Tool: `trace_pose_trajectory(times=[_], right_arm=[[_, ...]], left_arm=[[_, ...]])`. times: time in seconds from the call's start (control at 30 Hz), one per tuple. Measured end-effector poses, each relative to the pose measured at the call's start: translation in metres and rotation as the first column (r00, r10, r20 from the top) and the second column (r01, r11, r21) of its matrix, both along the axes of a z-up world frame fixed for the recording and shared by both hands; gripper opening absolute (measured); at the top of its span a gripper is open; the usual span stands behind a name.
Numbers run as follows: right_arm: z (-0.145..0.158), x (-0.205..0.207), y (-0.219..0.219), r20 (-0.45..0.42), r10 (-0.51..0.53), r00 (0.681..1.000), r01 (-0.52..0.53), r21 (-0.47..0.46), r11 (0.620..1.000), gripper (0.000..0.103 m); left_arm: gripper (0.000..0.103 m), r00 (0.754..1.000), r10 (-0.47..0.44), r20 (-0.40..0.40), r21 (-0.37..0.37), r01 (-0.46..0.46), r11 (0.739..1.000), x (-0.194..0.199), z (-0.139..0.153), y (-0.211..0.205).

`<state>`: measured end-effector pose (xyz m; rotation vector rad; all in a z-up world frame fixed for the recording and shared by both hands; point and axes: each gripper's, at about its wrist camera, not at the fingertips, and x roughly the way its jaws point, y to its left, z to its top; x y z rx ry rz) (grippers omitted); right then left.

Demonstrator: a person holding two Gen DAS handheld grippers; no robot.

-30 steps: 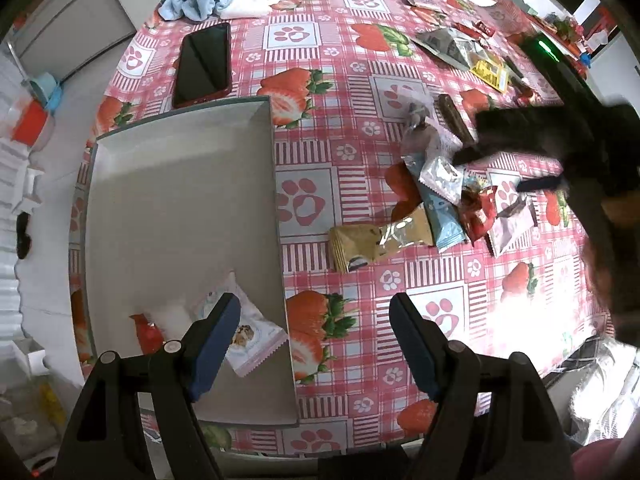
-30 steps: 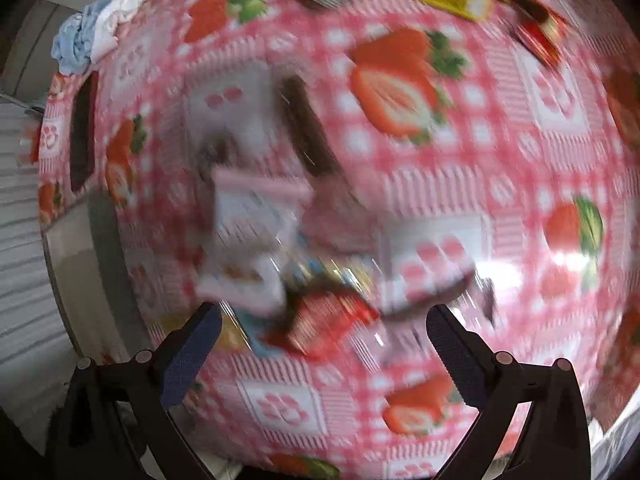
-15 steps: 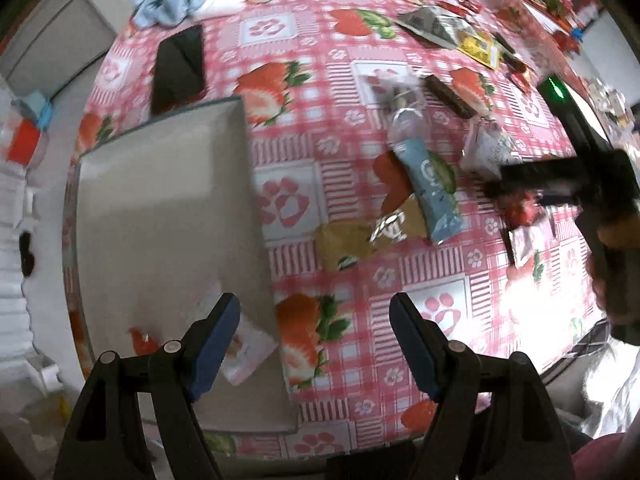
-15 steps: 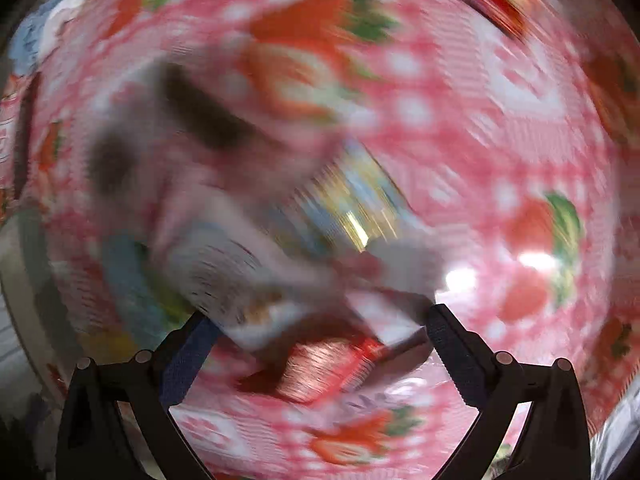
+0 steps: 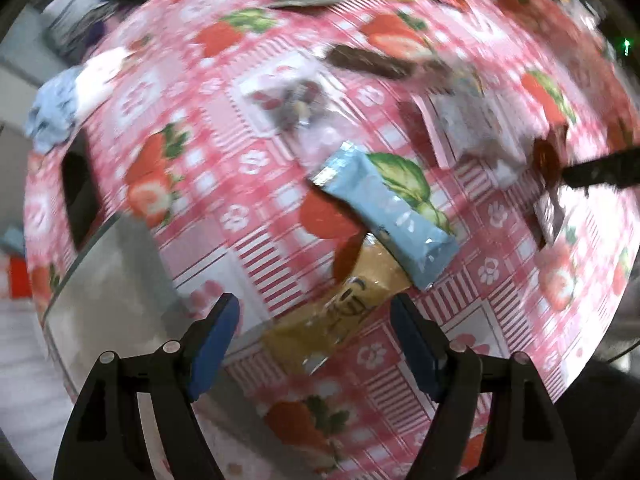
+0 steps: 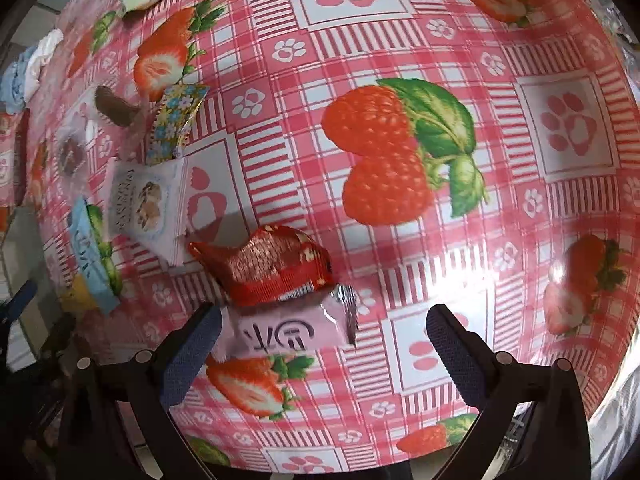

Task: Organize snacks
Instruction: 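Move both tools back to the snack pile on the tablecloth, then grasp the gold snack bar with the left tool while the right tool grasps the pink bar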

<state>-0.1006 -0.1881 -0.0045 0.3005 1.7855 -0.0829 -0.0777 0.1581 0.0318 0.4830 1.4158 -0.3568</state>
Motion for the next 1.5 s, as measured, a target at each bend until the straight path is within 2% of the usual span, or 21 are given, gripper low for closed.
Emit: trace_pose_trajectory(times=[0.13,0.23,0.3,0.33,0.4,0.47,0.57,0.63,0.7,0.8,0.93,1.13,1.3,1.5], right_arm=[[-0.003,-0.013,-0.028,-0.035,-0.114,0.993,0.116,0.049,0.992,0.103],[-0.011,-0.021,-0.059,-0.067,-0.177,0.982,0.182,0.066,0.981,0.103],[-0.024,-0.015,-0.066,-0.078,-0.194,0.978,0.198,0.055,0.979,0.103],[-0.031,-0.014,-0.052,-0.080,-0.194,0.978,0.199,0.047,0.979,0.103],[-0.039,-0.012,-0.039,-0.091,-0.155,0.984,0.158,0.025,0.987,0.103],[-0.046,-0.015,-0.025,-0.113,-0.065,0.992,0.064,-0.008,0.998,0.103],[-0.047,-0.023,-0.012,-0.099,0.077,0.992,-0.080,-0.029,0.996,0.103],[-0.048,-0.035,-0.014,-0.113,0.154,0.982,-0.159,-0.032,0.987,0.103],[-0.047,-0.047,-0.020,-0.110,0.178,0.978,-0.183,-0.041,0.982,0.103],[-0.041,-0.061,-0.044,-0.072,0.125,0.990,-0.127,-0.034,0.991,0.103],[-0.038,-0.066,-0.070,-0.055,0.024,0.998,-0.024,-0.008,1.000,0.103],[-0.026,-0.045,-0.098,-0.058,-0.079,0.995,0.082,0.043,0.996,0.103],[-0.036,-0.015,-0.077,-0.068,-0.173,0.983,0.176,0.049,0.983,0.103],[-0.043,0.018,-0.036,-0.087,-0.086,0.992,0.084,-0.028,0.996,0.103]], left_arm=[[0.081,0.999,-0.017,-0.044,0.020,0.018,1.000,0.000,-0.017,-0.004],[0.081,0.993,0.070,-0.092,-0.028,-0.073,0.997,0.001,-0.021,0.002],[0.081,0.985,0.127,-0.121,-0.051,-0.134,0.990,0.001,-0.023,0.006],[0.081,0.982,0.147,-0.120,-0.057,-0.154,0.986,0.000,-0.023,0.007],[0.081,0.981,0.149,-0.123,-0.060,-0.157,0.986,-0.007,-0.024,0.006],[0.081,0.982,0.136,-0.132,-0.068,-0.146,0.987,-0.018,-0.025,0.001],[0.081,0.980,0.121,-0.159,-0.090,-0.136,0.987,-0.037,-0.024,-0.004],[0.081,0.974,0.149,-0.172,-0.108,-0.169,0.980,-0.046,-0.021,-0.001],[0.081,0.969,0.186,-0.161,-0.120,-0.206,0.971,-0.053,-0.015,0.004],[0.081,0.957,0.254,-0.142,-0.136,-0.273,0.952,-0.053,-0.004,0.019],[0.081,0.944,0.301,-0.132,-0.113,-0.316,0.942,-0.035,-0.001,0.037],[0.081,0.942,0.313,-0.120,-0.069,-0.322,0.944,-0.015,-0.004,0.029],[0.081,0.945,0.306,-0.114,-0.029,-0.311,0.950,-0.007,-0.015,0.009],[0.082,0.940,0.322,-0.114,-0.012,-0.326,0.945,-0.004,-0.023,0.005]])
